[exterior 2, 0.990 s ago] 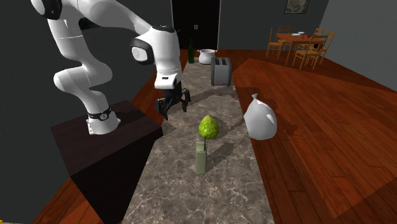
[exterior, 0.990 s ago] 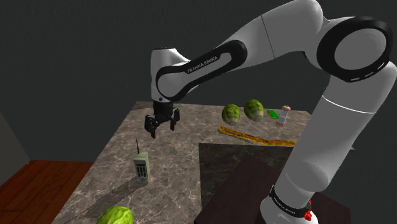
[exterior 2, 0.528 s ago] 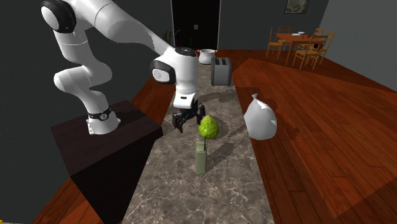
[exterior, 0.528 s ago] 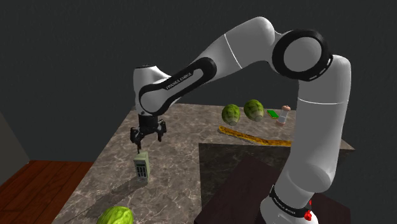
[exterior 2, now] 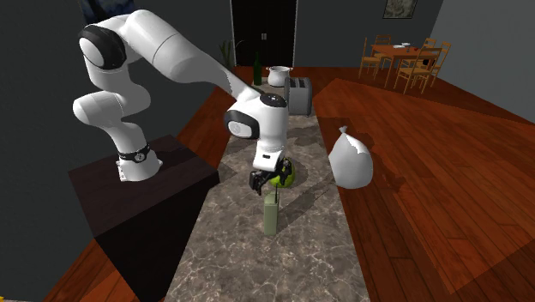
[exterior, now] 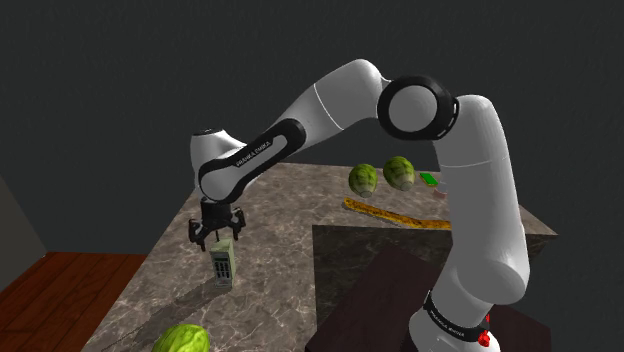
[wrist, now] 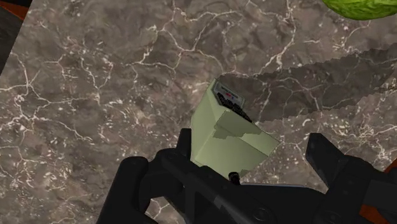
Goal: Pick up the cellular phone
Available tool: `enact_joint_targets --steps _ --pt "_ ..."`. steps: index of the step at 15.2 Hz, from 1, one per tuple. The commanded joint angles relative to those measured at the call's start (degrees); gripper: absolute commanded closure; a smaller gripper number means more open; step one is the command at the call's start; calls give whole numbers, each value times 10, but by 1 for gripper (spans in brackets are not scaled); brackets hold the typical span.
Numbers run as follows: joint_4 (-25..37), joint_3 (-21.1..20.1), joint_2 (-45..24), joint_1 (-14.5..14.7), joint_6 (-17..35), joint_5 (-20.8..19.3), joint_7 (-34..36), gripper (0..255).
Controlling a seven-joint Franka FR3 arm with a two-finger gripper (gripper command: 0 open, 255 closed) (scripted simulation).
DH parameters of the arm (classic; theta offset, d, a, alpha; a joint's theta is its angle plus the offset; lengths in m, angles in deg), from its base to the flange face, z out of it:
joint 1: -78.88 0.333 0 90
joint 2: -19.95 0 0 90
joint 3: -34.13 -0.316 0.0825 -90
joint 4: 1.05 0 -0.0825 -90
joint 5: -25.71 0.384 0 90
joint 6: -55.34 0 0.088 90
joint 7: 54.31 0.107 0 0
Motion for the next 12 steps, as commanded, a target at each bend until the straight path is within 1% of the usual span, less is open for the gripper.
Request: enact_joint_targets --steps 1,5,7,8,12 --pt "2 3 -11 2 9 -3 1 0" --pt "-1 8 -34 6 34 -11 4 0" --pt "-1 8 -34 6 34 -11 4 0" --pt "0 8 -35 6 34 -11 5 255" --pt "0 8 -35 6 34 -11 5 255"
